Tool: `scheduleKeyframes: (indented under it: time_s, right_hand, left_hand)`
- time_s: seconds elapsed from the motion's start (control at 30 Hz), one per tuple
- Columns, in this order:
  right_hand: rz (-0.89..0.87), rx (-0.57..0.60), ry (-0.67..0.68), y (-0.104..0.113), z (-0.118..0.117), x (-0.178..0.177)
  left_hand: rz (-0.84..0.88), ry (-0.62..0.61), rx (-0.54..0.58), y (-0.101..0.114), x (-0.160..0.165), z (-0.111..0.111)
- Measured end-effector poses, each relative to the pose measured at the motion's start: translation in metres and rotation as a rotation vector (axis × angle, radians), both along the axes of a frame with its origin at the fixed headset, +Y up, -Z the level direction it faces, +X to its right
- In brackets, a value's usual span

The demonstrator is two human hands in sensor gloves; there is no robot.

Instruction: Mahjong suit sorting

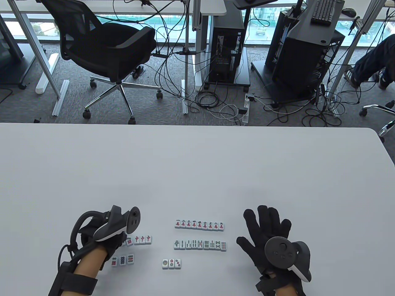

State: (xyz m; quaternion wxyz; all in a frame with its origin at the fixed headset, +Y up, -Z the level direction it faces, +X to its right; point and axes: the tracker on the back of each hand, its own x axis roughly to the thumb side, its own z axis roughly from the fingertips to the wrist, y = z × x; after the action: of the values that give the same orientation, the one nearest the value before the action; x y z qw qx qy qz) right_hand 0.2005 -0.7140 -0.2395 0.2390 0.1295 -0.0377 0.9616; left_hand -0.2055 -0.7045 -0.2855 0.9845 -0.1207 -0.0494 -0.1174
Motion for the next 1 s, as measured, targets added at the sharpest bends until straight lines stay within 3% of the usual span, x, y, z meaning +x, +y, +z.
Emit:
scheduleKeyframes:
  time_s: [0.17,0.4,0.6,1.0]
  right_hand:
    - [0.003,0.000,0.003,0.000,0.000,0.000]
    - [-0.006,0.004,0.005,0.000,0.000,0.000]
    - [-0.019,0.004,0.009,0.000,0.000,0.001]
    - [-0.009,0.003,0.009,-0.001,0.001,0.001]
  left_hand:
    - [0.100,-0.156,0.019,0.009,0.060,0.013]
    - [0.075,-0.381,-0.039,-0.017,0.139,0.037]
    - [0.006,-0.437,-0.045,-0.034,0.156,0.046]
    - [-0.106,-0.469,-0.021,-0.050,0.158,0.052]
